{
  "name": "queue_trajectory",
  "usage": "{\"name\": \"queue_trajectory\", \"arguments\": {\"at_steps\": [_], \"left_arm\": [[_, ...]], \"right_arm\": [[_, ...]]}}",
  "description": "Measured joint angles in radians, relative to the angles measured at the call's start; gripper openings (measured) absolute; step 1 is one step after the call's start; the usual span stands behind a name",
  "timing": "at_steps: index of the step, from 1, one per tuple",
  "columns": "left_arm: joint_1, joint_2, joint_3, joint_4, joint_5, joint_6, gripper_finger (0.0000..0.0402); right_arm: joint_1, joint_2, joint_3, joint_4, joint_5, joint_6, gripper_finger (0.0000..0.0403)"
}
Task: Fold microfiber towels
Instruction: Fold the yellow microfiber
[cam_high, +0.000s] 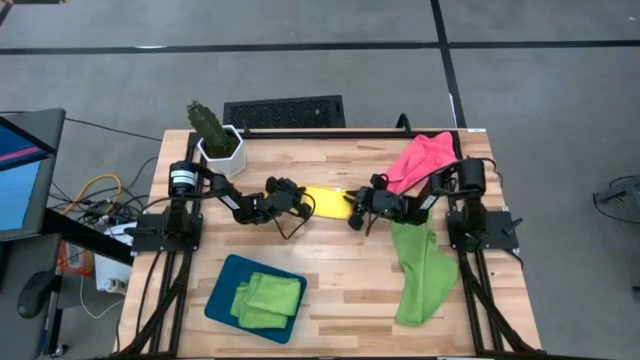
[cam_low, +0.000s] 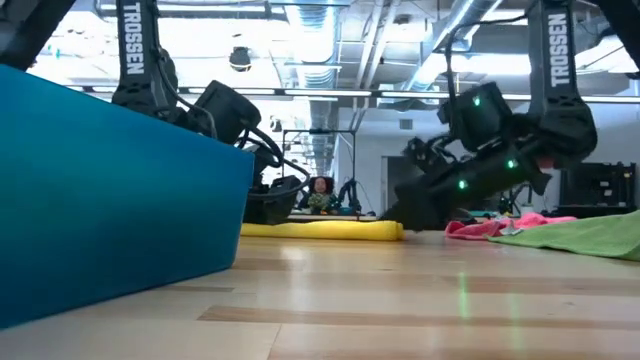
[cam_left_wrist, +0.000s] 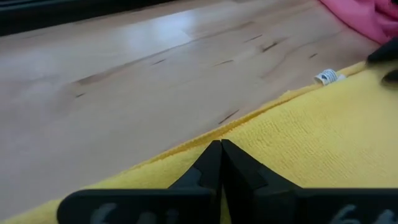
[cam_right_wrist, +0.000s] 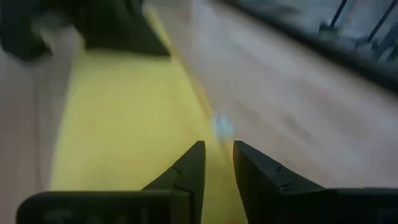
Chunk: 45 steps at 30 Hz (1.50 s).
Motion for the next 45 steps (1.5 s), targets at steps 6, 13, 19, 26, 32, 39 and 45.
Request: {"name": "queue_trajectory", "arguments": {"at_steps": [6, 13, 19, 26, 32, 39, 45], "left_arm": [[-0.003, -0.08, -0.002, 0.019, 0.038, 0.06, 0.0], [-0.079, -0.22, 0.0, -0.032, 0.054, 0.012, 0.0], [-0.22, -0.184, -0.001, -0.081, -0.182, -0.064, 0.0], [-0.295, -0.074, -0.001, -0.081, -0.31, -0.204, 0.0], [-0.295, 0.026, 0.055, -0.08, -0.281, -0.228, 0.0], [-0.282, 0.069, 0.12, -0.154, -0.272, -0.247, 0.0], [-0.281, 0.066, 0.12, -0.168, -0.262, -0.252, 0.0]], "right_arm": [[0.005, -0.176, -0.023, 0.005, 0.003, -0.063, 0.0107], [0.087, -0.323, -0.093, -0.016, 0.0, -0.053, 0.0107], [0.158, -0.259, -0.088, -0.017, 0.043, -0.024, 0.0107], [0.185, -0.147, -0.039, -0.009, 0.06, -0.016, 0.0107], [0.186, -0.116, -0.016, -0.008, 0.06, -0.004, 0.0107], [0.23, -0.134, -0.028, -0.023, 0.058, -0.074, 0.0107], [0.253, -0.148, -0.028, -0.161, 0.082, -0.169, 0.0111]]}}
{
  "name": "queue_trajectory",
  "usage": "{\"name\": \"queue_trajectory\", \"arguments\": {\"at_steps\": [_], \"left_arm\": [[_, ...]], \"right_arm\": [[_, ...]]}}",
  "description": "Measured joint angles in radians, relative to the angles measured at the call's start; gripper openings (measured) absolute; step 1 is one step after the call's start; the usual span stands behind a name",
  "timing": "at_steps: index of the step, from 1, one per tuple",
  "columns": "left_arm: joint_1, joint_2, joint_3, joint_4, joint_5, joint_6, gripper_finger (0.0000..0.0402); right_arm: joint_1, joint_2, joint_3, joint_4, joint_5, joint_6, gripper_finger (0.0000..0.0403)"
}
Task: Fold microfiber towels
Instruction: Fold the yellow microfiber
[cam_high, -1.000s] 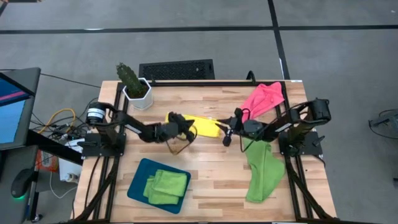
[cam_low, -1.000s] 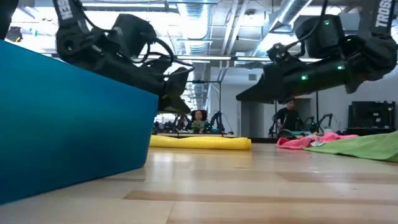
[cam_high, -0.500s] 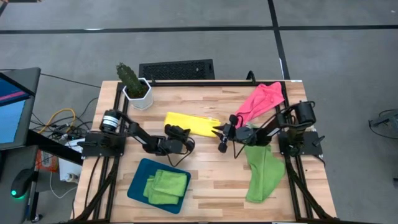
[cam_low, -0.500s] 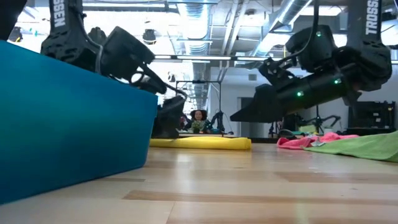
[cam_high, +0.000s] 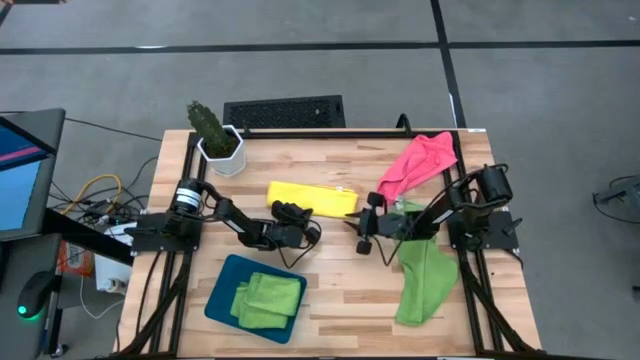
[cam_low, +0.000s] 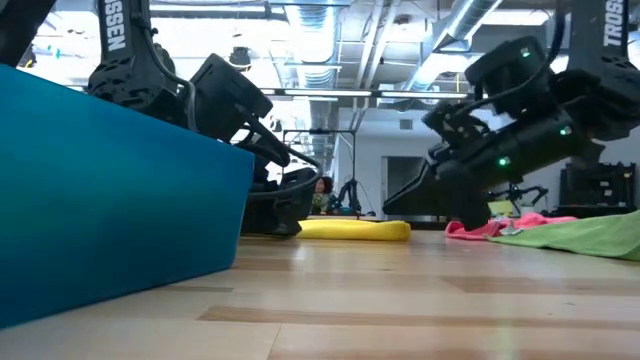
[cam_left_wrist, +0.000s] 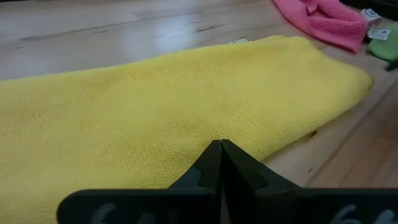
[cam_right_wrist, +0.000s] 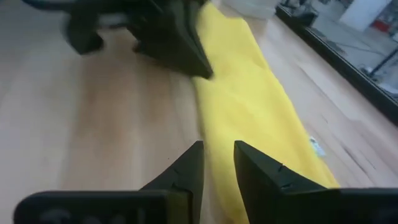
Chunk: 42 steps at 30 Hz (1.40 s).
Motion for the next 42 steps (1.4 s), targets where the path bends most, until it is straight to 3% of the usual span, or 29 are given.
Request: {"name": "queue_trajectory", "arguments": {"at_steps": [11, 17, 23, 31, 37, 42], "left_arm": [[0.0, 0.0, -0.001, -0.012, 0.008, 0.0, 0.0], [0.0, 0.0, -0.001, -0.014, 0.011, 0.0, 0.0], [0.0, 0.001, -0.002, -0.004, 0.038, 0.006, 0.0], [0.0, -0.02, -0.004, 0.07, 0.168, 0.124, 0.0], [-0.002, -0.17, -0.005, -0.131, 0.185, 0.178, 0.0], [-0.002, -0.28, -0.005, -0.275, 0.123, 0.189, 0.0]], "right_arm": [[-0.099, 0.0, 0.0, -0.097, -0.136, 0.053, 0.0202], [-0.098, -0.001, 0.002, -0.141, -0.133, 0.06, 0.0212], [-0.113, -0.004, 0.006, -0.178, -0.127, 0.079, 0.0178], [-0.09, -0.006, 0.005, -0.209, -0.099, 0.081, 0.0076], [-0.066, -0.006, 0.018, -0.231, -0.048, 0.08, 0.0014], [-0.057, -0.005, 0.03, -0.24, -0.036, 0.082, 0.0024]]}}
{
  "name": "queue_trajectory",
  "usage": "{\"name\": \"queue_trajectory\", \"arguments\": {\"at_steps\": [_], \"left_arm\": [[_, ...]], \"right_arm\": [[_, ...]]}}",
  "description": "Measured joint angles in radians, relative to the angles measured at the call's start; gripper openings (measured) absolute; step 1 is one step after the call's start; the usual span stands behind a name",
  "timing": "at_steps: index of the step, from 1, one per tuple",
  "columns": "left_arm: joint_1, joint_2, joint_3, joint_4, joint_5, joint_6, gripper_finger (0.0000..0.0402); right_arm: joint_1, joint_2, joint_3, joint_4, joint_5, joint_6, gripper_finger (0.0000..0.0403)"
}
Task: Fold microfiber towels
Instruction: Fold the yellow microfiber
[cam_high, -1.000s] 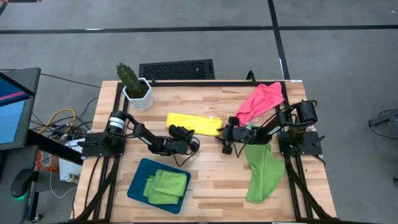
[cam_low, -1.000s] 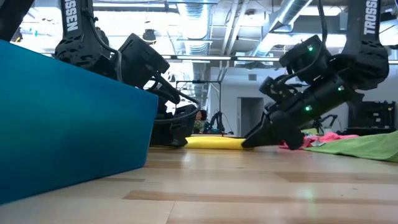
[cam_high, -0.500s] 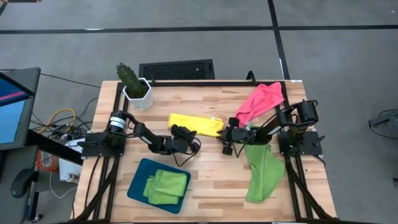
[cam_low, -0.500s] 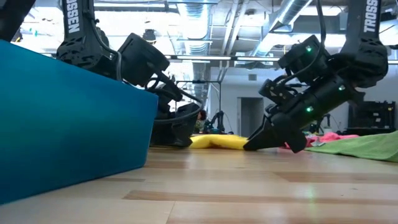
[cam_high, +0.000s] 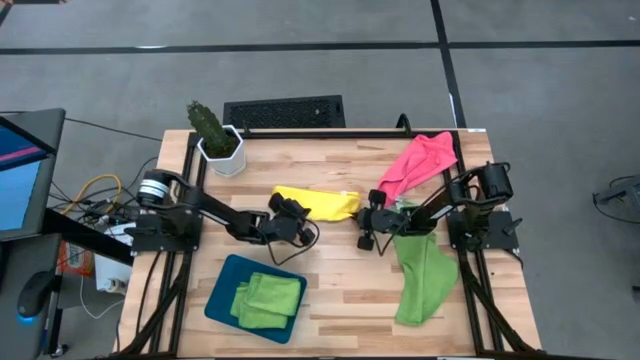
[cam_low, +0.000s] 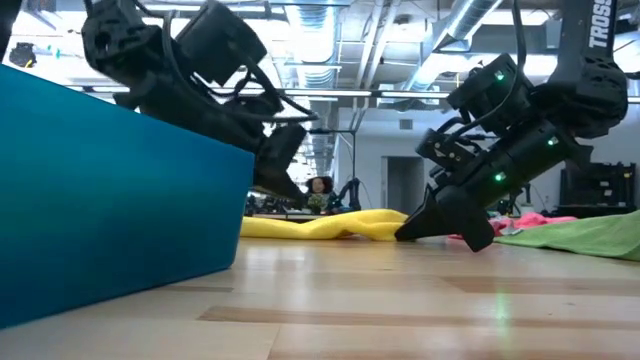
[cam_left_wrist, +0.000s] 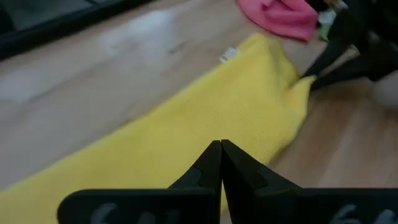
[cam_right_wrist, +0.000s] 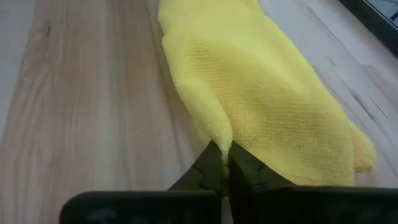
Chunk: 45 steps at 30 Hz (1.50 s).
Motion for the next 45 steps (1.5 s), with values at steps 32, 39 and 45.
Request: {"name": "queue_trajectory", "arguments": {"at_steps": [32, 39, 45], "left_arm": [[0.016, 0.146, 0.026, 0.182, 0.12, -0.003, 0.0], [-0.002, 0.03, 0.027, 0.027, 0.02, 0.048, 0.0], [0.008, 0.106, 0.027, 0.055, -0.033, -0.067, 0.0]], "right_arm": [[0.0, -0.223, 0.147, -0.306, -0.094, -0.083, 0.0031], [-0.019, -0.224, 0.242, -0.41, -0.095, -0.162, 0.0029], [-0.016, -0.224, 0.251, -0.438, -0.094, -0.156, 0.003]]}}
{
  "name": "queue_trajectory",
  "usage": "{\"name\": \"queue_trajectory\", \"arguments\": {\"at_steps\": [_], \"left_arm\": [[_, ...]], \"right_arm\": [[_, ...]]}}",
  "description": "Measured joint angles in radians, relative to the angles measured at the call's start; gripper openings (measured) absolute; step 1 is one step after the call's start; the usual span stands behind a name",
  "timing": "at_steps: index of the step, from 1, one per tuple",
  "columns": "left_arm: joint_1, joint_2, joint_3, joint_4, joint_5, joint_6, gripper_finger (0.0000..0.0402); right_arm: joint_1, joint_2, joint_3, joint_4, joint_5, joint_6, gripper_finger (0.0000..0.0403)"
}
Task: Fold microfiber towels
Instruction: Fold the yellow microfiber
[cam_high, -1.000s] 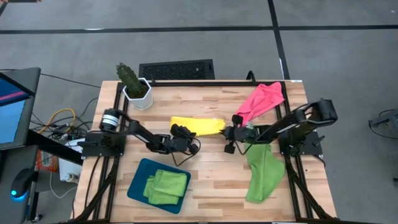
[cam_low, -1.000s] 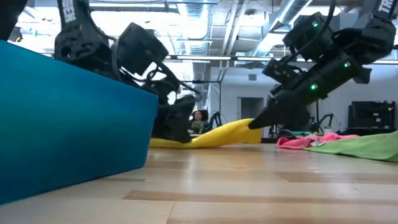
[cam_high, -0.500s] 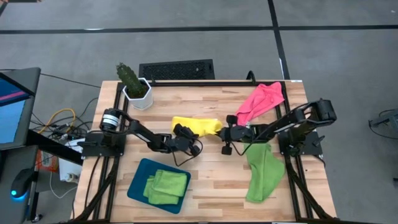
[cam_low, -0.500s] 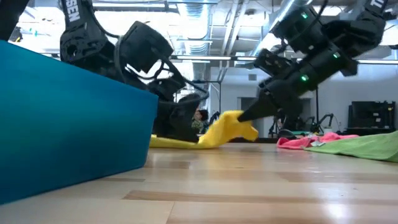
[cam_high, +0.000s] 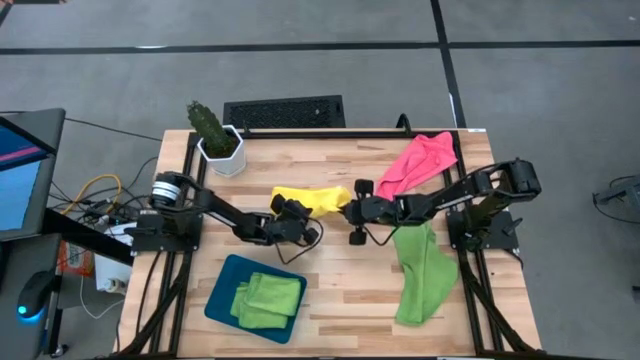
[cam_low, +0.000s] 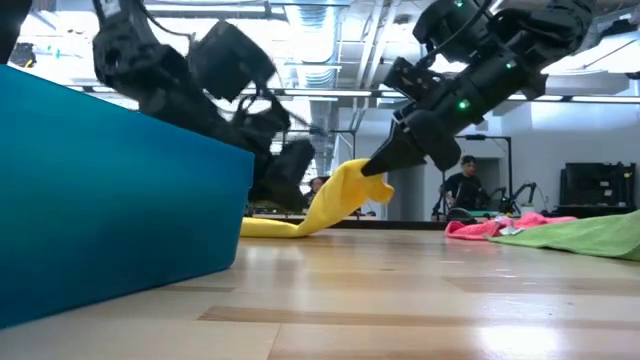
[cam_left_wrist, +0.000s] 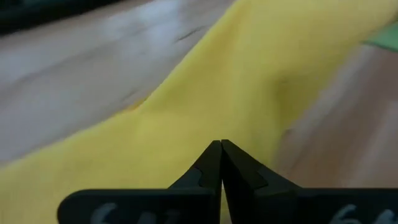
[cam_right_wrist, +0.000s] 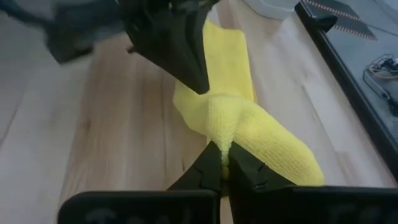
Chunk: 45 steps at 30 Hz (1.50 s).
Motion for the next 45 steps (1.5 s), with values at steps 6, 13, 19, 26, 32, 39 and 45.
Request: {"name": "queue_trajectory", "arguments": {"at_steps": [6, 13, 19, 26, 32, 39, 45], "left_arm": [[-0.001, 0.132, 0.0, 0.203, 0.037, -0.036, 0.0], [-0.001, 0.188, 0.04, 0.214, 0.061, -0.011, 0.0], [0.0, 0.188, 0.039, 0.198, 0.083, 0.021, 0.0], [-0.005, 0.124, 0.035, 0.145, 0.134, 0.105, 0.0], [-0.009, -0.035, 0.036, 0.006, 0.129, 0.165, 0.0], [-0.038, -0.236, 0.037, -0.296, 0.083, 0.174, 0.0], [-0.081, -0.321, -0.012, -0.574, -0.046, -0.009, 0.0]], "right_arm": [[0.004, 0.0, 0.0, -0.018, 0.0, 0.021, 0.0029], [0.012, 0.0, 0.0, -0.017, -0.001, 0.015, 0.0031], [0.023, 0.0, 0.049, 0.0, -0.002, -0.089, 0.0029], [-0.018, 0.0, 0.086, -0.003, -0.094, -0.11, 0.0028], [-0.03, 0.0, 0.087, 0.006, -0.13, -0.087, 0.0029], [-0.03, 0.0, 0.087, 0.044, -0.135, -0.09, 0.0028], [-0.03, 0.002, 0.087, 0.083, -0.156, -0.09, 0.003]]}}
